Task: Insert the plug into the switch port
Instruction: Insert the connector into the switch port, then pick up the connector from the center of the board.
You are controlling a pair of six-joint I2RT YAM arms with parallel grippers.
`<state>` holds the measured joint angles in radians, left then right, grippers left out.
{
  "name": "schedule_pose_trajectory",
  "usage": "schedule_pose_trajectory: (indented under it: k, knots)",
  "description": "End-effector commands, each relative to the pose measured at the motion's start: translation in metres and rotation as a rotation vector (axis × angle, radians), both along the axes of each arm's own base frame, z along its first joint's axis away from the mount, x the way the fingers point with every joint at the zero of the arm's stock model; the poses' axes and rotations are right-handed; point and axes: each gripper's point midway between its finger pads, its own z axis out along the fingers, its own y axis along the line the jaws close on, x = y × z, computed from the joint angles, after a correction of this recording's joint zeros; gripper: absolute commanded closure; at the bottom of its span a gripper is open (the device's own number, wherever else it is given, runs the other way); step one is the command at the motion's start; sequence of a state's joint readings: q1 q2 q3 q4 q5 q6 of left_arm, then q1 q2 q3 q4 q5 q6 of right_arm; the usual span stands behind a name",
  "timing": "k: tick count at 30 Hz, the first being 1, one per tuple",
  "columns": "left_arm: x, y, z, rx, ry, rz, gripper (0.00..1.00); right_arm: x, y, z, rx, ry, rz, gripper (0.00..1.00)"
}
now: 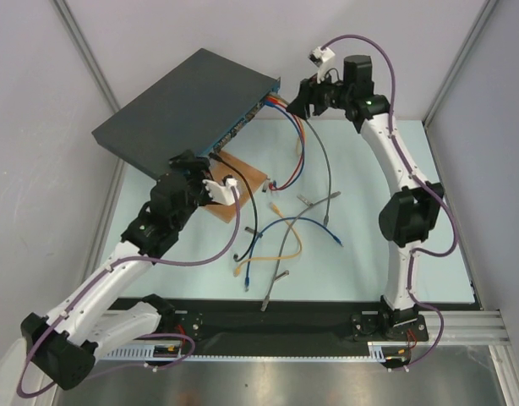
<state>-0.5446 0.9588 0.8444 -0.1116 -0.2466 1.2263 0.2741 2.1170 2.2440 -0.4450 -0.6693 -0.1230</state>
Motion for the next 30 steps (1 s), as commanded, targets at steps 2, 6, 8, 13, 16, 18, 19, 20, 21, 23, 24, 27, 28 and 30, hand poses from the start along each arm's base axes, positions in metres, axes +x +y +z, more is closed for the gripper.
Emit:
schedule_pose_trajectory:
  k: [2, 6, 8, 13, 16, 18, 19, 20, 21, 23, 24, 27, 28, 30]
  knots:
    - [-0.023, 0.006, 0.023, -0.241, 0.102, 0.033, 0.06, -0.046, -0.037, 0.074, 0.026, -0.100, -0.033, 0.24]
    - [-0.051, -0.026, 0.045, -0.453, 0.213, -0.131, 0.03, -0.081, -0.068, 0.073, -0.028, -0.065, -0.066, 0.00]
    - [-0.065, -0.038, 0.059, -0.552, 0.268, -0.186, 0.03, -0.095, -0.088, 0.067, -0.050, -0.026, -0.110, 0.00]
    - [-0.096, -0.094, 0.060, -0.625, 0.514, -0.416, 0.07, -0.125, -0.135, 0.031, -0.062, 0.137, -0.257, 0.02]
    - [-0.097, -0.135, 0.042, -0.594, 0.660, -0.448, 0.12, -0.136, -0.171, 0.007, -0.048, 0.229, -0.357, 0.07]
    - [-0.088, -0.168, 0.016, -0.555, 0.767, -0.441, 0.13, -0.141, -0.194, -0.016, -0.047, 0.319, -0.419, 0.14]
    - [-0.096, -0.188, 0.016, -0.537, 0.800, -0.468, 0.18, -0.146, -0.202, -0.037, -0.040, 0.387, -0.440, 0.18]
    - [-0.093, -0.198, 0.006, -0.527, 0.829, -0.451, 0.19, -0.149, -0.208, -0.044, -0.019, 0.420, -0.448, 0.19]
    - [-0.085, -0.216, -0.027, -0.486, 0.906, -0.411, 0.21, -0.152, -0.219, -0.050, -0.002, 0.444, -0.471, 0.21]
    - [-0.081, -0.240, -0.045, -0.459, 0.923, -0.406, 0.33, -0.158, -0.241, -0.068, 0.027, 0.511, -0.519, 0.26]
    - [-0.077, -0.248, -0.057, -0.448, 0.936, -0.389, 0.35, -0.159, -0.247, -0.072, 0.032, 0.526, -0.529, 0.27]
    - [-0.053, -0.287, -0.115, -0.365, 0.989, -0.308, 0.47, -0.163, -0.268, -0.082, 0.052, 0.566, -0.562, 0.32]
    - [-0.047, -0.293, -0.124, -0.359, 0.995, -0.289, 0.50, -0.163, -0.272, -0.081, 0.055, 0.564, -0.572, 0.33]
    - [-0.031, -0.302, -0.144, -0.345, 0.993, -0.239, 0.53, -0.167, -0.275, -0.084, 0.054, 0.570, -0.571, 0.34]
